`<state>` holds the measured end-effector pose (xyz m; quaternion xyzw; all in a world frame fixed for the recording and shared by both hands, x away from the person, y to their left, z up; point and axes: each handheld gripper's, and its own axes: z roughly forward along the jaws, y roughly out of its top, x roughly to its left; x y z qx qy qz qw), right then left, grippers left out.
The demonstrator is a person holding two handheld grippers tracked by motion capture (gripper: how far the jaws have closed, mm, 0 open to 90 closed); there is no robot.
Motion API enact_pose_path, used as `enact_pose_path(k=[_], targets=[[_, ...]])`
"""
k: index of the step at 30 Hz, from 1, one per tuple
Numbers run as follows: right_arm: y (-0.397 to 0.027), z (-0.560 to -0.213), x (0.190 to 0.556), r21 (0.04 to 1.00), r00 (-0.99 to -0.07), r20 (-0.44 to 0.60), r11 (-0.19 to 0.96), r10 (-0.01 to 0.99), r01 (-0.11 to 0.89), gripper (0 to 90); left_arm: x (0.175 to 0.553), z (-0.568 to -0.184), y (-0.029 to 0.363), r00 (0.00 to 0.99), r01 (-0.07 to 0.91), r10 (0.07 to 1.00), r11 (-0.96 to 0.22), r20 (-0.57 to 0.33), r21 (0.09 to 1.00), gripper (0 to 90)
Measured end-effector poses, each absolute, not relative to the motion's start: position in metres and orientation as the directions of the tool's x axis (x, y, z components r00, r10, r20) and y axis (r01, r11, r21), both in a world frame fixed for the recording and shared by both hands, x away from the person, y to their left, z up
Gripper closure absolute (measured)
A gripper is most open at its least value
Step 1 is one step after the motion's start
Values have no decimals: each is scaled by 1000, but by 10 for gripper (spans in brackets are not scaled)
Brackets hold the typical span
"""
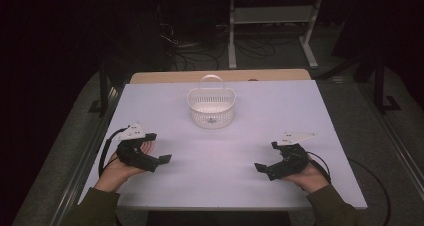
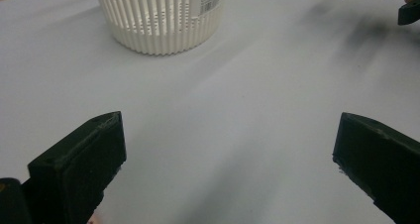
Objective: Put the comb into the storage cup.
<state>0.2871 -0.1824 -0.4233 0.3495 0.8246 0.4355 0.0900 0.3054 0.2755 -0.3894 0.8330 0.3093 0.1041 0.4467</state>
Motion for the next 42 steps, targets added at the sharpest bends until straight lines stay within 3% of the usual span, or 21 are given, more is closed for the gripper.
enact_pose_path(k=[42], targets=[[-185, -424, 287, 783, -729, 161, 363, 666, 505, 0, 296, -383, 340, 669, 491, 740, -368, -72, 789, 2]])
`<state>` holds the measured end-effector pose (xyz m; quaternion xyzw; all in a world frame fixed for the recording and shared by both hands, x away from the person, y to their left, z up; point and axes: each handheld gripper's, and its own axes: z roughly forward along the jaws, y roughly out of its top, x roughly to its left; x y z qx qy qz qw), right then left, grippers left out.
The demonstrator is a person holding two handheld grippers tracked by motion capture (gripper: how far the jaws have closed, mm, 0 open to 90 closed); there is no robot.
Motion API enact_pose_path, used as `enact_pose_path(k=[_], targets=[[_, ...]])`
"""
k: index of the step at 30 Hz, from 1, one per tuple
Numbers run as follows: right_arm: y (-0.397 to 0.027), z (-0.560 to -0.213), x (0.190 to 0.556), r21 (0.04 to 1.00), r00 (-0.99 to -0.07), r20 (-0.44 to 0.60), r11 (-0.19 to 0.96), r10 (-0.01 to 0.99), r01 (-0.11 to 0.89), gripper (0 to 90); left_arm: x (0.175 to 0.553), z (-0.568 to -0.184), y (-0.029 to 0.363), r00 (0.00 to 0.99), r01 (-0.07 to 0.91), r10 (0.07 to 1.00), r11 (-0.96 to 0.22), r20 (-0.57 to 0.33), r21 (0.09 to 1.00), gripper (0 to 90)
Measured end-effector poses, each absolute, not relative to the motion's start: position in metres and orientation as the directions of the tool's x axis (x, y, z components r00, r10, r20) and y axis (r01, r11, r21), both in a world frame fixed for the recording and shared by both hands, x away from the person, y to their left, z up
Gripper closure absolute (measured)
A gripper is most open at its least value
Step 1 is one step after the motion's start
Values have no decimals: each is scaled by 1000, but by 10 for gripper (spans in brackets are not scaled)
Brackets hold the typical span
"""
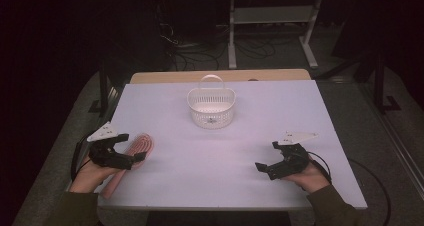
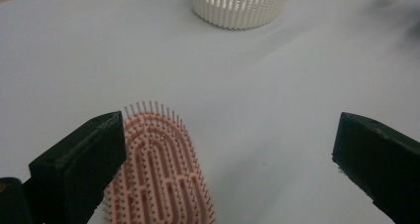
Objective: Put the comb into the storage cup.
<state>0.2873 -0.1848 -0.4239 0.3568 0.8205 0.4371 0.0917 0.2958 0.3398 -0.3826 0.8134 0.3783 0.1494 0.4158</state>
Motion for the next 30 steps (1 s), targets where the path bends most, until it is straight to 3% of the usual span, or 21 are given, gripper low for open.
enact_pose_path(k=[30], targets=[[-184, -424, 288, 781, -727, 159, 366, 667, 506, 0, 282, -398, 372, 603, 577, 794, -368, -76, 729, 2]])
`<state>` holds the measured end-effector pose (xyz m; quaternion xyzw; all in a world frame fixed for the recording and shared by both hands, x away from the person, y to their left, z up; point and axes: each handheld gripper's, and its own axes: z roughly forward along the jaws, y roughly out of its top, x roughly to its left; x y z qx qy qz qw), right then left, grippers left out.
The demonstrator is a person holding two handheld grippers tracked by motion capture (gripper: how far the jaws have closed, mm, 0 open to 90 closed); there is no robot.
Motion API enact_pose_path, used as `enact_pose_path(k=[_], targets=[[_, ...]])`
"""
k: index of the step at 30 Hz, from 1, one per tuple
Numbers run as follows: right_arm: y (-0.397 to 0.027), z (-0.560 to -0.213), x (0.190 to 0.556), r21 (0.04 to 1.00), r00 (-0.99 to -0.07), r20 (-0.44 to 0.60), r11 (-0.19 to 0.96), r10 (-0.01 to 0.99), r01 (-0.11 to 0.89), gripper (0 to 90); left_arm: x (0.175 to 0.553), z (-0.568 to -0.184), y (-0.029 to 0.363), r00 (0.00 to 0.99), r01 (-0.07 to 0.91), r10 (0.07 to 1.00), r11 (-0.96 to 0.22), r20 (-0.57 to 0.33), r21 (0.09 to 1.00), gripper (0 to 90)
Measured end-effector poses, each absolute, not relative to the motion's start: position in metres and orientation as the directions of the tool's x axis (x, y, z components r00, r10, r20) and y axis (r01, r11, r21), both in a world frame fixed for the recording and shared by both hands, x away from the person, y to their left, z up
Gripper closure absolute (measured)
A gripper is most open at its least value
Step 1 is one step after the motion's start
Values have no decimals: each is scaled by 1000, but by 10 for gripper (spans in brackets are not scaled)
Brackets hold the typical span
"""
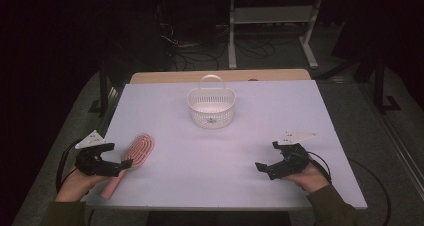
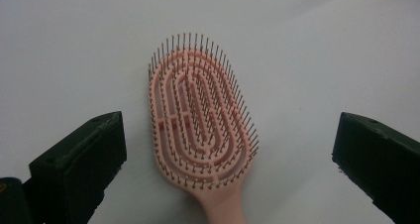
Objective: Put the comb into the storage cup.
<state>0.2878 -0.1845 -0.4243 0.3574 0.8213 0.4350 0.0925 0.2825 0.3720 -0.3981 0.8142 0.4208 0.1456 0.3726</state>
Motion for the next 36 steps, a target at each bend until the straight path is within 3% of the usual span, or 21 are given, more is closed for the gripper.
enact_pose_path(k=[26, 36], targets=[[-184, -425, 288, 779, -729, 156, 371, 667, 506, 0, 286, -415, 367, 572, 665, 817, -409, -75, 625, 8], [-184, -425, 288, 777, -727, 156, 371, 669, 508, 0, 284, -422, 367, 556, 700, 828, -418, -74, 579, 68]])
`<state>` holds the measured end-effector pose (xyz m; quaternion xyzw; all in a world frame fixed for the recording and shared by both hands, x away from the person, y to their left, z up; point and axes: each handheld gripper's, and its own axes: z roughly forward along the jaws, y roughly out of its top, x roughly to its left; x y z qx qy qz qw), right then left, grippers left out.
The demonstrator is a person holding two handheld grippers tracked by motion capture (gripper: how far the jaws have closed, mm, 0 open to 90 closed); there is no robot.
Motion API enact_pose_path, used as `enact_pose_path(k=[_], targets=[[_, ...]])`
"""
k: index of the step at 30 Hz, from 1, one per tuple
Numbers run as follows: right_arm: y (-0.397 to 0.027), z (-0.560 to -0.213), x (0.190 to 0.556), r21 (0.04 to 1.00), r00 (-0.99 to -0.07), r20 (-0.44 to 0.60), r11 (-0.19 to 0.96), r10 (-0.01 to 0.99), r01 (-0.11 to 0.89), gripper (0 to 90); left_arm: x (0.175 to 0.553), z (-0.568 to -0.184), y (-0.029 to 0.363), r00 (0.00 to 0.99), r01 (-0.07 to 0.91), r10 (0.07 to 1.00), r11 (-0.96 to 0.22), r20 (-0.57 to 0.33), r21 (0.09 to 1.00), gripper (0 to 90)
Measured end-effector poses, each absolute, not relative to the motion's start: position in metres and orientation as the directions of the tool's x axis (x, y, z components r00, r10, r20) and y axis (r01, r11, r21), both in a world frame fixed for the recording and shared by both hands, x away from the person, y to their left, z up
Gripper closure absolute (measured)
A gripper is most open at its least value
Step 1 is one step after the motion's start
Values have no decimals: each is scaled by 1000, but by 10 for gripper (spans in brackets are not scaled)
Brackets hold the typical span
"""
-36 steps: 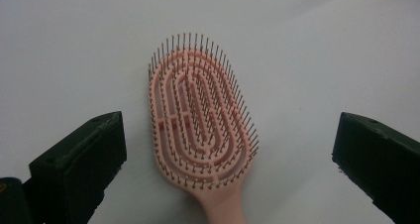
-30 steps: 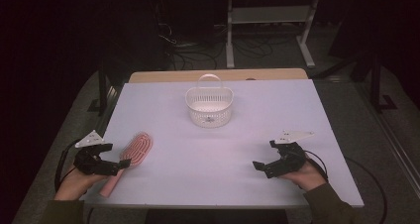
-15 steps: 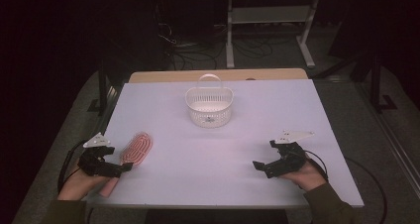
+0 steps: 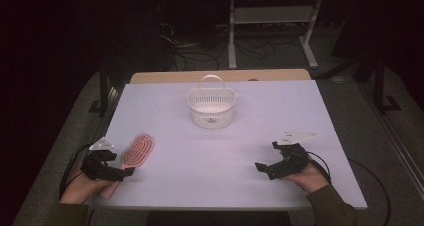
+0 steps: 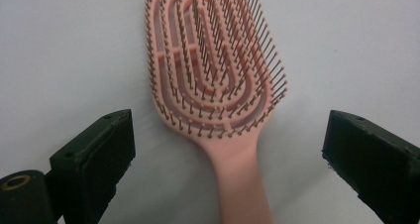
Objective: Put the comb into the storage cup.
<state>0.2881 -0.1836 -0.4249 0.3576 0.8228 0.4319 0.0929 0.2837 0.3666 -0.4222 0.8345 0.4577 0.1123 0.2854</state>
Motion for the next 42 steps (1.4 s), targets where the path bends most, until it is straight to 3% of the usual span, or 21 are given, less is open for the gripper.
enact_pose_path(k=[20, 42], targets=[[-184, -425, 288, 776, -725, 157, 370, 670, 510, 0, 282, -424, 368, 550, 729, 831, -429, -84, 534, 354], [-183, -425, 288, 776, -727, 157, 372, 669, 509, 0, 283, -425, 365, 534, 739, 845, -450, -29, 501, 536]])
